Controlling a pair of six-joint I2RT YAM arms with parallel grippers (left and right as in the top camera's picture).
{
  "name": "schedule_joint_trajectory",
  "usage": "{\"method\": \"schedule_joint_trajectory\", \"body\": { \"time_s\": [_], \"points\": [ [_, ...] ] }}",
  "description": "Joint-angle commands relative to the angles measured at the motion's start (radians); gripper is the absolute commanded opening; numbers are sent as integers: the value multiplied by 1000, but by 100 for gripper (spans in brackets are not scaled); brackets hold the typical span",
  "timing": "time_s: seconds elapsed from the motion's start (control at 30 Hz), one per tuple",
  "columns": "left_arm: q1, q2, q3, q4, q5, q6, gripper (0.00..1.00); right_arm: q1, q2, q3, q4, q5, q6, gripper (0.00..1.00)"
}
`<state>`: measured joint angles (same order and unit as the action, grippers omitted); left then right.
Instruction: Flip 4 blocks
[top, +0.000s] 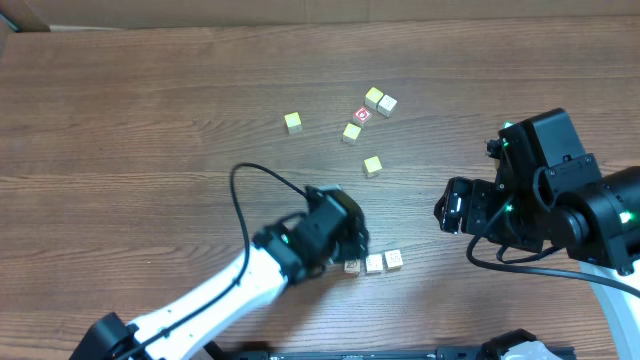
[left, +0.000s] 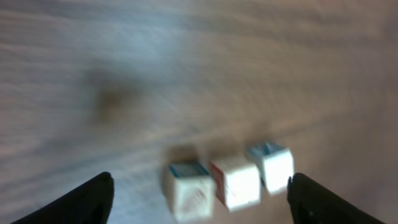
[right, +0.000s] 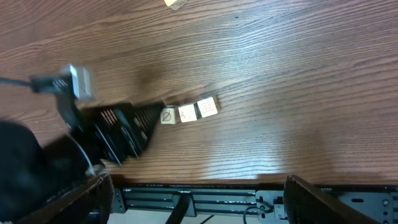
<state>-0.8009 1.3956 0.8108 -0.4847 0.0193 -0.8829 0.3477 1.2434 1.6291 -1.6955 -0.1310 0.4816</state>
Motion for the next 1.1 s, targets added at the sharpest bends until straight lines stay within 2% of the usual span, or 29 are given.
{"method": "schedule_joint_trajectory", "body": {
  "time_s": [0.0, 0.23, 0.27, 0.4, 0.53, 0.63, 0.87, 1.07],
  "points": [
    [128, 84, 89, 2, 53, 63, 78, -1, -9, 21, 2, -6, -8, 88],
    [194, 321, 386, -66, 105, 121, 72, -1, -9, 21, 2, -5, -8, 88],
    [193, 389, 476, -90, 105, 119, 71, -1, -9, 21, 2, -5, -8, 88],
    [193, 523, 649, -149, 113, 65, 69, -1, -9, 21, 2, -5, -8, 88],
    [197, 630, 755, -173, 167, 33, 60, -1, -9, 21, 2, -4, -12, 88],
    [196, 689, 795, -185, 181, 5, 52, -1, -9, 21, 2, -2, -12, 88],
    [197, 777, 810, -198, 193, -15, 55, -1, -9, 21, 2, -2, -19, 88],
    [197, 789, 810, -195, 192, -16, 50, -1, -9, 21, 2, -2, -22, 88]
  ]
}}
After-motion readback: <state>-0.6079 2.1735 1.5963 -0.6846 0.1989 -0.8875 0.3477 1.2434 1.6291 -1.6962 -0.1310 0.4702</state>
